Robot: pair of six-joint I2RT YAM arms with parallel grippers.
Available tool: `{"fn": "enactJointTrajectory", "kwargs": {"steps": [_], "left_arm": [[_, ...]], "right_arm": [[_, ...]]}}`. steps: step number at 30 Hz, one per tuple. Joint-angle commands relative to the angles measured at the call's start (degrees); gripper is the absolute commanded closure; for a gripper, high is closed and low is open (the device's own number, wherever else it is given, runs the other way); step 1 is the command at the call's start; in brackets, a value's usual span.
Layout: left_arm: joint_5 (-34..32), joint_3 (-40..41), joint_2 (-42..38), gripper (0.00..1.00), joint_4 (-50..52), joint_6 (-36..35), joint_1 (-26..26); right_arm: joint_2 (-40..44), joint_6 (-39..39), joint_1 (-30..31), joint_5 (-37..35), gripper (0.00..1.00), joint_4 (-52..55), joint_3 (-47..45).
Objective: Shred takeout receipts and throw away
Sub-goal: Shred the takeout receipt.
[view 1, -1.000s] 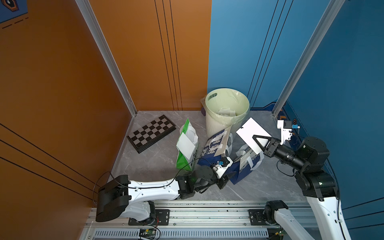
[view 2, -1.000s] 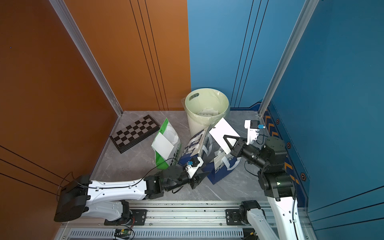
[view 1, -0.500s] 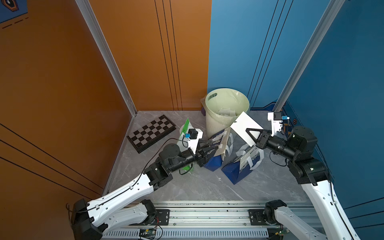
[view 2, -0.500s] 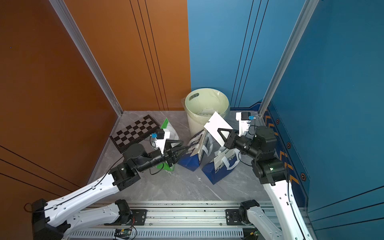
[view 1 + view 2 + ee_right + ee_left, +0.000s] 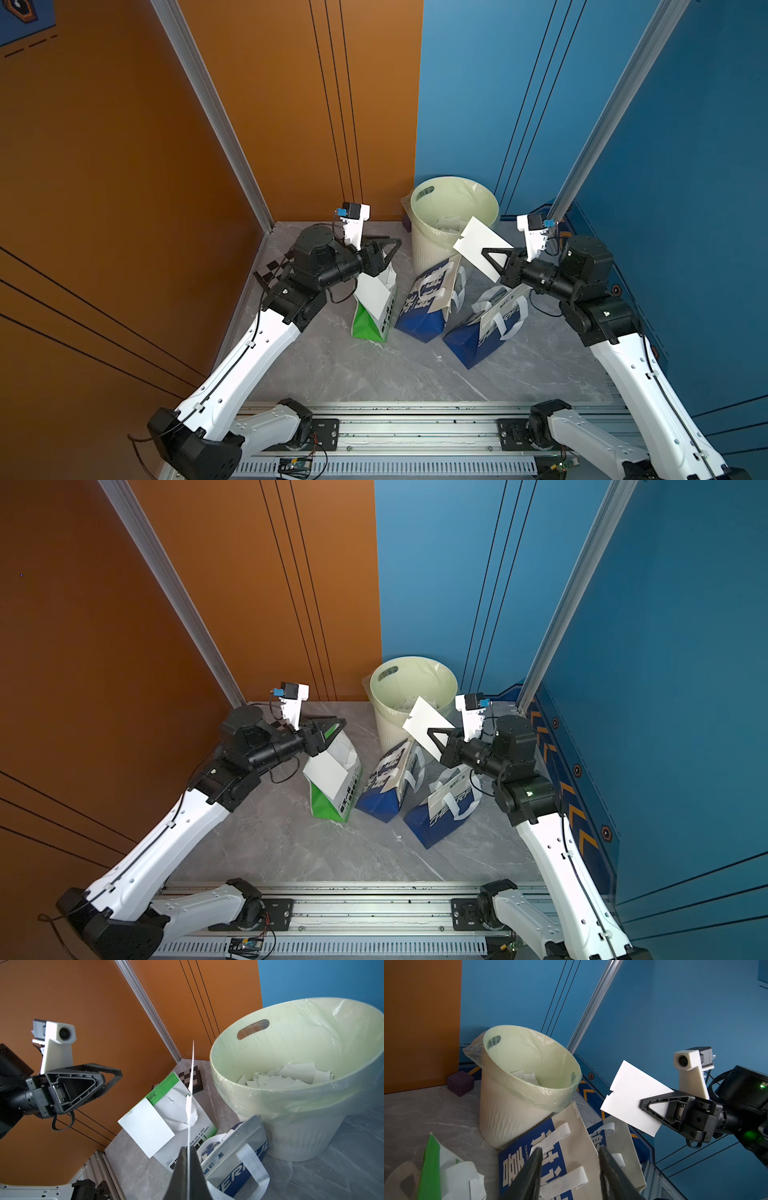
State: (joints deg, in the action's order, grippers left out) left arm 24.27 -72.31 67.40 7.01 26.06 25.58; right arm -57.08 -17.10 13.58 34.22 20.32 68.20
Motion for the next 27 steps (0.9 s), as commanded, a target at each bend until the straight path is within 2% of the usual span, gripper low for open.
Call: {"fn": "enactJointTrajectory", "kwargs": {"steps": [1, 5, 9, 13, 18, 22, 24, 27], "left_arm": [[7.02, -2.99, 1.29, 0.52, -0.61, 2.17, -2.47], [9.94, -5.97, 2.85, 0.45, -1.05, 1.43, -3.82], [14.01, -8.85, 4.64, 0.35, -0.99, 1.83, -4.99], [18.86, -10.99, 7.20, 0.31, -0.87, 4.71, -4.79], [25.75, -12.08, 10.37, 0.28, -0.96, 6.49, -0.75], [26.34, -11.35, 11.44, 0.26, -2.53, 7.61, 1.31], [27.70, -10.07, 12.23, 0.28, -6.52, 10.22, 2.51], [28.31, -9.91, 12.68, 0.35, -6.82, 9.55, 3.92]], "right_arm": [[-0.49, 6.08, 0.90, 0.29, 1.00, -1.79, 1.68], [-1.09, 8.41, 1.14, 2.94, 1.00, -1.85, 1.63], [-2.35, 8.97, 1.56, 10.60, 1.00, -1.82, 1.48], [-3.03, 9.36, 2.73, 17.25, 1.00, -2.82, 0.86], [-5.17, 9.19, 4.97, 21.02, 1.00, -3.01, 2.16], [-7.44, 10.47, 8.38, 23.61, 1.00, -3.06, 3.03], [-8.14, 11.42, 9.92, 23.61, 1.00, -3.06, 2.99], [-8.93, 11.70, 10.84, 22.99, 1.00, -3.07, 3.51]]}}
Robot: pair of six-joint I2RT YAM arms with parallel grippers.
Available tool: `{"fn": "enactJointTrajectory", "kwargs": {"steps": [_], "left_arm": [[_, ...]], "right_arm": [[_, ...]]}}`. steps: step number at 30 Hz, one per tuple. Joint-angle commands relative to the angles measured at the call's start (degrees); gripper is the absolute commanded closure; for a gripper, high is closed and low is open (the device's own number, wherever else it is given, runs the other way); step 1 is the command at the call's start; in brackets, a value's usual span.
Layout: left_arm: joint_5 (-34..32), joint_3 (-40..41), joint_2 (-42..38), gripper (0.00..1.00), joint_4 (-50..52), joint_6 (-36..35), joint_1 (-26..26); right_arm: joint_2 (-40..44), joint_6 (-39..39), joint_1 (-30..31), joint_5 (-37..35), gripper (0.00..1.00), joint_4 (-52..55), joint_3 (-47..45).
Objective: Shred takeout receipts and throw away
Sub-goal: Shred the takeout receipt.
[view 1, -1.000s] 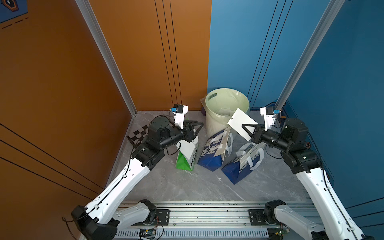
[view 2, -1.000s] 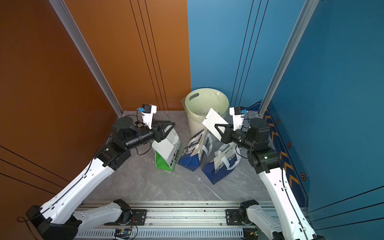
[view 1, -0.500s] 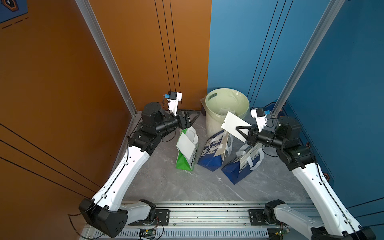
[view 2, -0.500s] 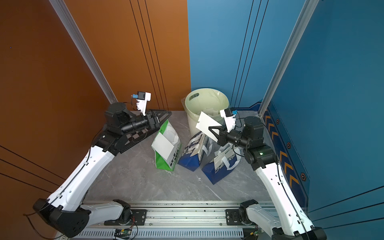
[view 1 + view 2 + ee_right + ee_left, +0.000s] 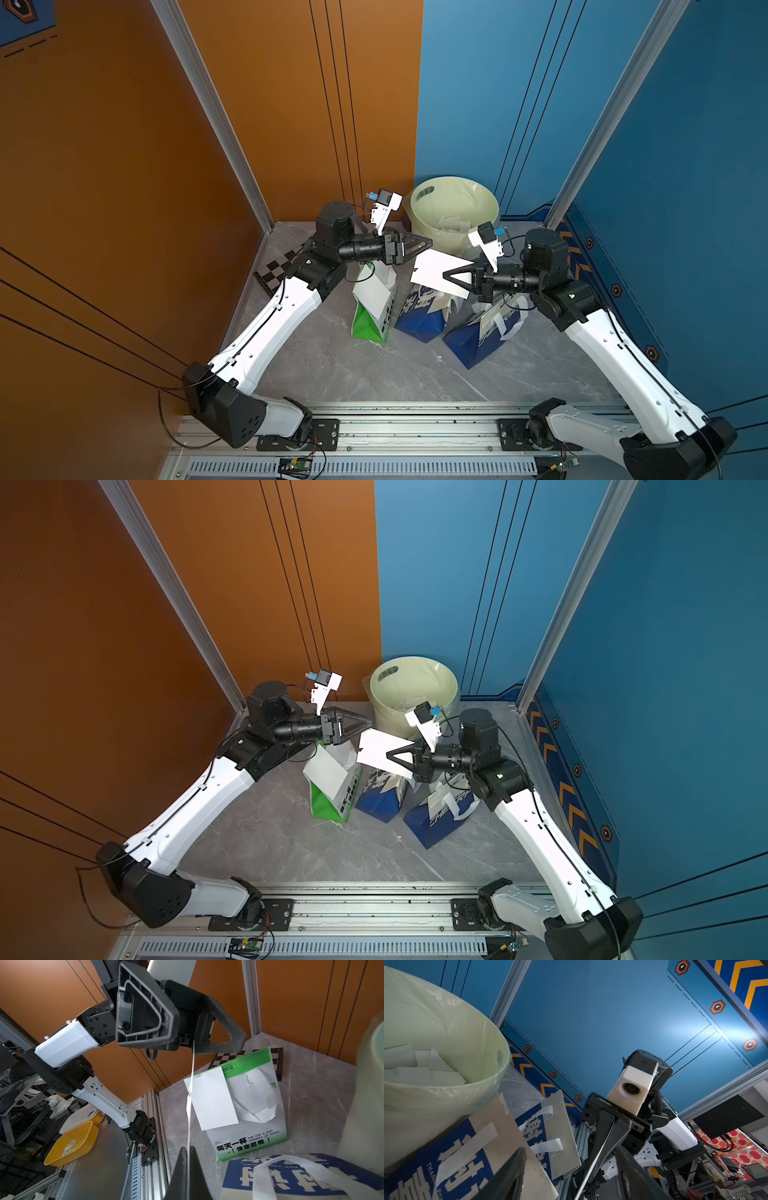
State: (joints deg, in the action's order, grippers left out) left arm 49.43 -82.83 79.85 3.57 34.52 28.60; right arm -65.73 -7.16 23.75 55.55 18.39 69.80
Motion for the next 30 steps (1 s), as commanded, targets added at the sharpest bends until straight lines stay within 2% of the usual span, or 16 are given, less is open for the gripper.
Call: {"fn": "enactJointTrajectory", "kwargs": {"steps": [1, 3, 7, 13, 18, 20, 21, 23, 26, 30], "left_arm": [[3.14, 0.85, 0.04, 0.39, -3.50, 0.77, 1.08], [2.52, 2.05, -0.76, 0.47, -4.67, 0.68, 1.19], [1.73, 4.19, -1.93, 0.56, -4.80, -0.51, 1.55], [1.73, 5.04, -2.74, 0.76, -4.78, -1.23, 1.74], [1.73, 5.10, -3.17, 1.00, -4.79, -2.13, 1.99], [1.34, 5.17, -3.46, 1.00, -4.94, -2.34, 2.11], [1.02, 5.37, -3.63, 1.00, -4.96, -2.64, 2.33], [-0.10, 5.70, -4.12, 1.00, -5.00, -3.20, 2.60], [-1.47, 6.37, -4.95, 1.00, -5.06, -4.43, 2.95], [-1.40, 6.71, -5.16, 1.00, -5.04, -5.07, 3.50]], "right_arm": [[-0.47, 1.55, 0.69, 1.05, 1.00, -1.10, 2.21], [-0.77, 1.31, 0.69, -0.57, 1.00, -1.15, 2.54], [-1.97, 0.60, 0.95, -0.62, 1.00, -1.10, 3.32], [-3.24, -0.55, 1.13, -1.13, 1.00, -1.10, 4.19], [-3.06, -1.67, 1.19, -3.24, 1.00, -1.06, 4.34], [-2.81, -2.34, 1.13, -4.57, 1.00, -1.00, 4.34], [-2.60, -2.97, 1.04, -5.25, 0.95, -0.99, 4.31], [-2.05, -4.57, 1.04, -7.11, 0.73, -0.99, 4.34], [-0.10, -6.96, 1.15, -7.86, 0.62, -1.61, 3.34], [2.37, -11.46, 1.21, -9.89, 0.58, -4.87, 1.82]]}}
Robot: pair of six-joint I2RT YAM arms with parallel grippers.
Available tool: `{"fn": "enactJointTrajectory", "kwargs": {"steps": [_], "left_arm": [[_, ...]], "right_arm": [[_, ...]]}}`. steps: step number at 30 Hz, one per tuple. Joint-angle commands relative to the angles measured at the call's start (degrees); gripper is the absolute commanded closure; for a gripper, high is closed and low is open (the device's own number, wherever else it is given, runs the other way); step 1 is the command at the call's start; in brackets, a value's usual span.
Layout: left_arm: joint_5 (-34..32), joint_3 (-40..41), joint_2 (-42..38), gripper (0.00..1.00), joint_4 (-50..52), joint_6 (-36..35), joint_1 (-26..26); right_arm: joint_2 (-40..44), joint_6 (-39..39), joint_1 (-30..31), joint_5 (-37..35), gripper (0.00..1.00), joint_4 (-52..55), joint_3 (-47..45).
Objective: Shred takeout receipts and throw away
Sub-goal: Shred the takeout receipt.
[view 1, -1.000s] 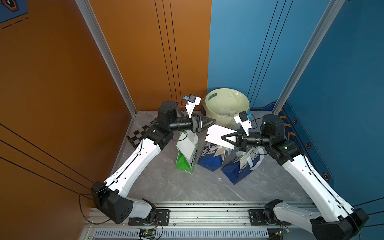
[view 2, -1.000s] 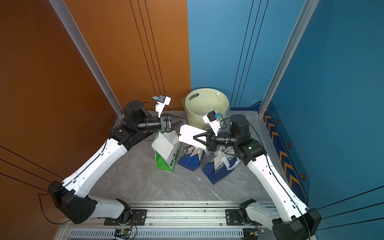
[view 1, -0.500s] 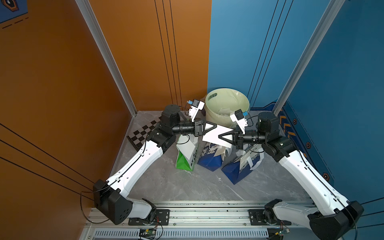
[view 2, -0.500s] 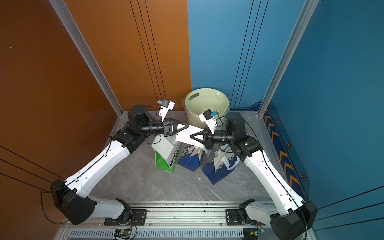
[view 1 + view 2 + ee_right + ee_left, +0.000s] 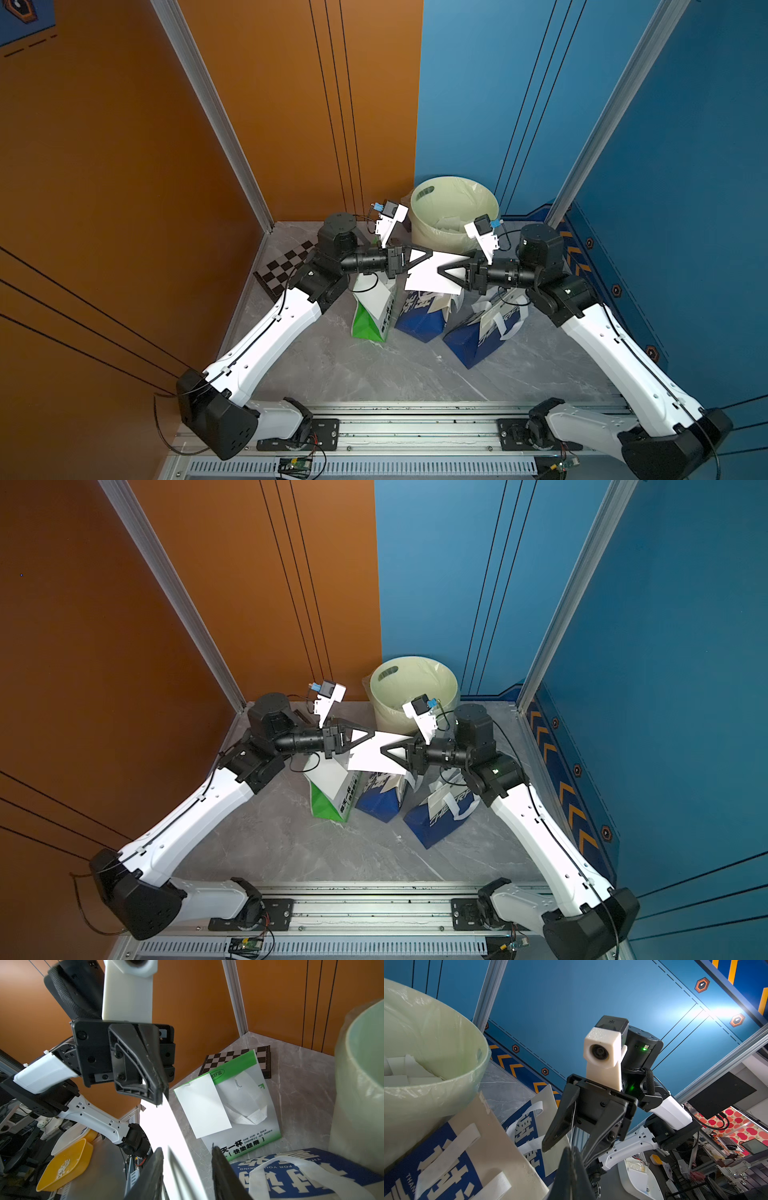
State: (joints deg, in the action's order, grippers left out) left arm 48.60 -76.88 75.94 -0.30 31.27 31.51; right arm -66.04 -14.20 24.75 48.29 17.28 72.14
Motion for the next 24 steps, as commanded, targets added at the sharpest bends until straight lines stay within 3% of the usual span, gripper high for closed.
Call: {"fn": "enactJointTrajectory", "kwargs": {"steps": [1, 5, 10, 14, 19, 24], "left_arm": [[-0.61, 0.82, -1.24, 1.00, -1.20, -1.86, 0.79], [-0.78, 1.21, -1.35, 1.00, -1.18, -2.94, 1.51], [-1.20, 1.26, -1.34, 1.00, -1.14, -2.99, 1.80], [-1.01, 1.21, -1.38, 1.00, -1.19, -3.01, 1.83], [-1.53, 1.29, -1.34, 1.00, -1.17, -3.00, 1.80], [-4.02, 1.94, -1.08, 1.00, -1.12, -2.08, 1.42]], "right_arm": [[2.89, -4.88, 0.06, -2.69, 0.58, -3.74, -0.34], [3.63, -5.54, -0.01, -3.03, 0.62, -3.87, 0.15], [3.34, -5.60, -0.12, -2.85, 0.77, -3.75, -0.28], [3.02, -5.60, -0.29, -2.94, 0.79, -3.74, -0.55], [3.02, -5.07, -0.58, -3.11, 1.00, -3.68, -0.28], [4.17, 0.29, -0.19, -5.30, 1.00, -2.33, -0.04]]}}
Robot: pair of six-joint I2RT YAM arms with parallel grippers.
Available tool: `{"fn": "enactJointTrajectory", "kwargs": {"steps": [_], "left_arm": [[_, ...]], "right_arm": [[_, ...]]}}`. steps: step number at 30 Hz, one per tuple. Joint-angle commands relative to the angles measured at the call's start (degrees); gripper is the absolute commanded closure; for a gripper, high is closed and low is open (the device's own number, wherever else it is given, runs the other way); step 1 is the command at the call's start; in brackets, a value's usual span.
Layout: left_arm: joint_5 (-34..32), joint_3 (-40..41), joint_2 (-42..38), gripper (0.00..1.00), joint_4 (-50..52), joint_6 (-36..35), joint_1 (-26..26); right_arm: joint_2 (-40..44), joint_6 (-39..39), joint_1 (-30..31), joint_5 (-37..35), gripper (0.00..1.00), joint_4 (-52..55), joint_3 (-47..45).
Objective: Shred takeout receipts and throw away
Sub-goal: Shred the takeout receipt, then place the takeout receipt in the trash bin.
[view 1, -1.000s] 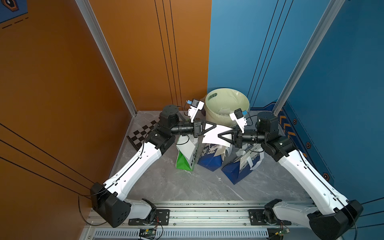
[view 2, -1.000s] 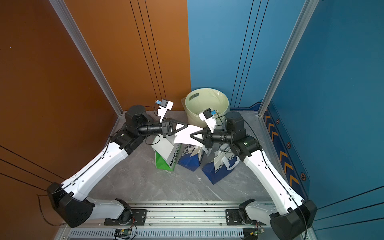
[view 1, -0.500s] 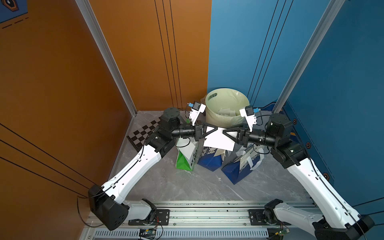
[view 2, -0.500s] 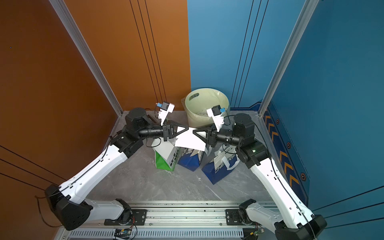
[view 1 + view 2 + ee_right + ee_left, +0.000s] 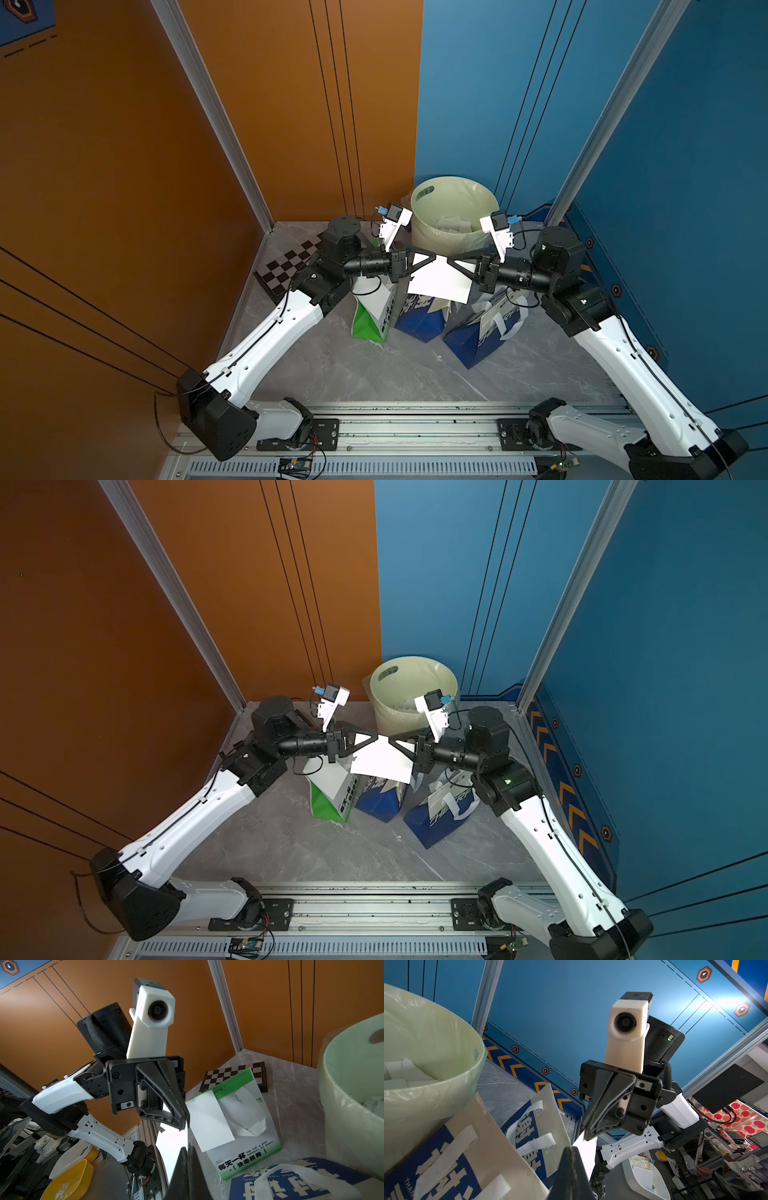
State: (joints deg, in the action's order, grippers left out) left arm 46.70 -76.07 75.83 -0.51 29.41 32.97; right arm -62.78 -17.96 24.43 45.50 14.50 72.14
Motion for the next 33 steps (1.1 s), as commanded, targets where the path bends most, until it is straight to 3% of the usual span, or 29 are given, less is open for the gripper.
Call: {"fn": "enactJointTrajectory", "kwargs": {"steps": [1, 11, 17, 21, 24, 29, 33], "left_arm": [[-2.81, 1.27, -0.70, 1.00, -0.93, 0.63, -0.50], [-9.03, 1.71, 2.29, 1.00, -0.85, 8.04, -2.63], [-13.06, 1.66, 3.42, 1.00, 0.49, 9.89, -3.75], [-14.70, 1.46, 3.66, 1.00, 0.81, 10.36, -4.08], [-15.02, 1.28, 3.23, 1.00, 0.84, 9.86, -4.29], [-16.99, 1.36, 1.18, 1.00, 0.82, 6.26, -4.23], [-22.89, -1.80, 1.64, 1.00, 2.94, -2.41, -2.34]], "right_arm": [[1.25, 6.04, 0.43, -3.69, 1.00, 1.49, 0.26], [6.53, 31.58, 10.53, -16.36, 1.00, 6.11, 0.51], [9.32, 39.06, 14.70, -13.00, 1.00, 6.90, -1.14], [9.40, 39.68, 15.39, -9.24, 1.00, 7.99, -1.12], [9.30, 38.13, 15.39, -10.30, 1.00, 7.51, -0.77], [9.27, 31.30, 14.11, -22.62, 1.00, 2.03, -1.43], [10.30, 26.23, 11.27, -34.95, 1.00, -1.85, -3.04]]}}
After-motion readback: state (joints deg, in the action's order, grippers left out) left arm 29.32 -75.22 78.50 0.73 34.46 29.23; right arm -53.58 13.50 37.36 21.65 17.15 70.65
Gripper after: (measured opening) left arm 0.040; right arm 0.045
